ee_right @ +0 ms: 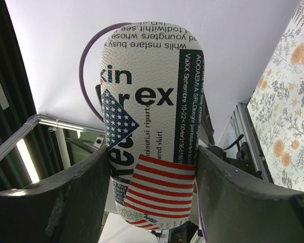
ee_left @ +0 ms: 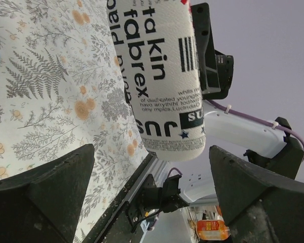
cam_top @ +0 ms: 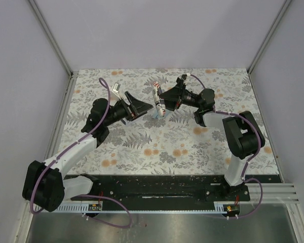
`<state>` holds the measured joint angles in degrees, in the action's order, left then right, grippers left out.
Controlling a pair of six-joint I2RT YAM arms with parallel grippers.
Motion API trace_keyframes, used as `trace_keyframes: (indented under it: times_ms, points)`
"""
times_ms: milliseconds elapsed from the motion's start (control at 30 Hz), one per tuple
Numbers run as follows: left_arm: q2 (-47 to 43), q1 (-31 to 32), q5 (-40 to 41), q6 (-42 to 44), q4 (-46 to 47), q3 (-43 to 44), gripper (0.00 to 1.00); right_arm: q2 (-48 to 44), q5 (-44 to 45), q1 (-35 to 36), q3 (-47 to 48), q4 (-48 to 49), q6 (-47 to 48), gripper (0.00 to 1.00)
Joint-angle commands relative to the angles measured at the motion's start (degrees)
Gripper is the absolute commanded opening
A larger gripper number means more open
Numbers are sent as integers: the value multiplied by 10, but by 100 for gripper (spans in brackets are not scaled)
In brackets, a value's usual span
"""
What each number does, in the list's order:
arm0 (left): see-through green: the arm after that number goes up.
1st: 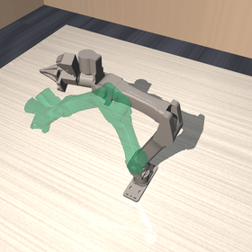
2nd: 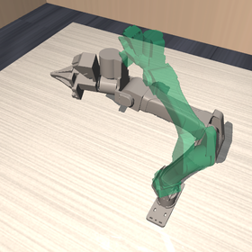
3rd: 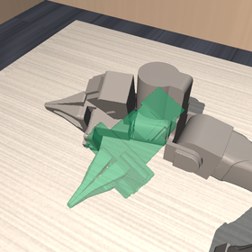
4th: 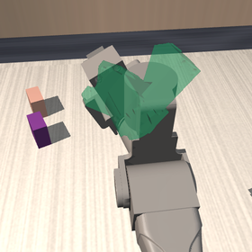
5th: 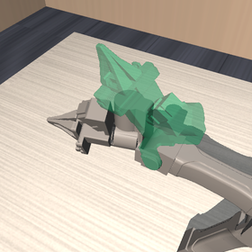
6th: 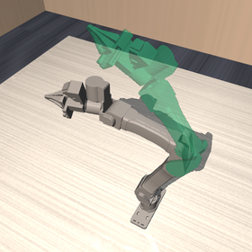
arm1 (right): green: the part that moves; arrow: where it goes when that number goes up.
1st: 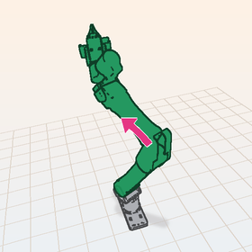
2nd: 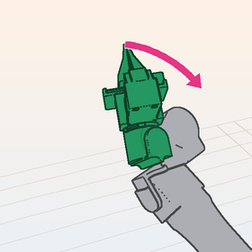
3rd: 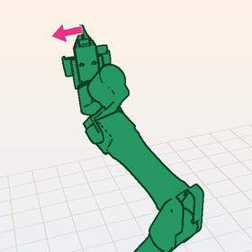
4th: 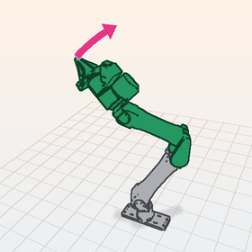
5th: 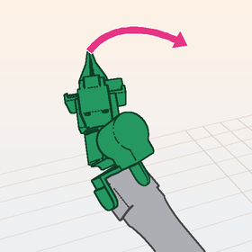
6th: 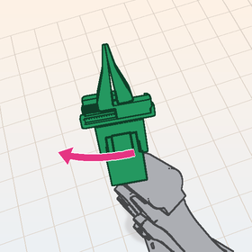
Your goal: Organize the sunglasses
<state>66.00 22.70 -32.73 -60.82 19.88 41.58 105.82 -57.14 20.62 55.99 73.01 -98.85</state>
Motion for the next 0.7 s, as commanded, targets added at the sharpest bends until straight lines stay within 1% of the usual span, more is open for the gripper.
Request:
trace_keyframes:
  times_ms: [0, 167, 300, 367, 433, 467, 567, 667]
  points:
    - [33, 23, 41, -54, 105, 34, 99, -36, -3, 6, 1, 158, -8, 50]
    - [71, 45, 62, -86, 161, 47, 99, -41, -1, 8, -7, 158, -6, 50]
    - [85, 56, 70, -88, 169, 61, 99, -46, -2, 9, -7, 158, -6, 50]
    - [88, 57, 70, -84, 165, 63, 94, -47, -2, 9, -10, 156, -6, 50]
    - [92, 57, 67, -84, 159, 69, 81, -48, -2, 9, -11, 157, -6, 50]
    - [96, 57, 64, -84, 154, 72, 77, -47, -2, 9, -10, 157, -7, 50]
    - [105, 57, 57, -91, 159, 73, 72, -47, -2, 9, -8, 158, -10, 49]
    - [111, 56, 56, -95, 162, 72, 69, -47, -2, 11, -5, 157, -13, 48]
